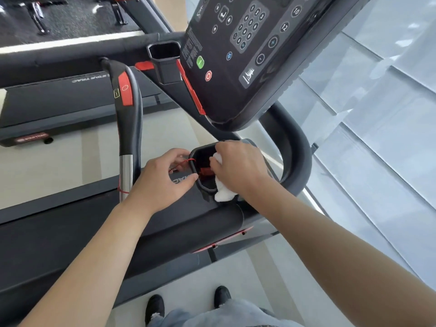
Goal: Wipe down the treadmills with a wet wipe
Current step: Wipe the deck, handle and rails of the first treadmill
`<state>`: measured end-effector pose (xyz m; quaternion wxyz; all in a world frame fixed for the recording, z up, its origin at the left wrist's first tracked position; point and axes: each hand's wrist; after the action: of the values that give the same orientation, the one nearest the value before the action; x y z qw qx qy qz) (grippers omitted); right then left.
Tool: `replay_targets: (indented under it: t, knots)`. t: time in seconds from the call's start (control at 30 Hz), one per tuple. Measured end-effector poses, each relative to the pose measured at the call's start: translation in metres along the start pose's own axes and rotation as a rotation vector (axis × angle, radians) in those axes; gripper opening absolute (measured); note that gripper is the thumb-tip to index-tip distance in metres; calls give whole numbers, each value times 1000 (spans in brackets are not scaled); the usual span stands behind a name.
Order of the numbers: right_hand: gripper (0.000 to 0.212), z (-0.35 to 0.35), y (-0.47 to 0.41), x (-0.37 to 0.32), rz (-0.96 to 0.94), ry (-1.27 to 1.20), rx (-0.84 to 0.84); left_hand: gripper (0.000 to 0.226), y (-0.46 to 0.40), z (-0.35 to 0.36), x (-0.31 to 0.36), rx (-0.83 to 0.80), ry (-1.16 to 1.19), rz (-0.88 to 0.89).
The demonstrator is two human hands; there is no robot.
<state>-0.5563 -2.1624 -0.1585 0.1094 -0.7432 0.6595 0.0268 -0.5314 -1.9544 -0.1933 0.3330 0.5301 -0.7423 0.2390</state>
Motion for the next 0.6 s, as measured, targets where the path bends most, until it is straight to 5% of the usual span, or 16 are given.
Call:
replay_targets:
  t: [0.27,0.6]
  knots:
    - [28,-6,3,-17,-53,-88,-66,55,9,2,4,60,-63,-36]
    - [43,-9,92,-8,-24,-226,118,44,131,-18,4,225,-220,-129]
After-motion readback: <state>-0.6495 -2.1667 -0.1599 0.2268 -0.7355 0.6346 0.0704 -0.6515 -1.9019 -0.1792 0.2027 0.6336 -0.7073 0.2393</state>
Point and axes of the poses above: each hand's wrist, its own y-axis away from the middle knuckle, its own z-axis out of the palm, x = y × z, and after that the axes turned 7 degrees about -z, right-handed
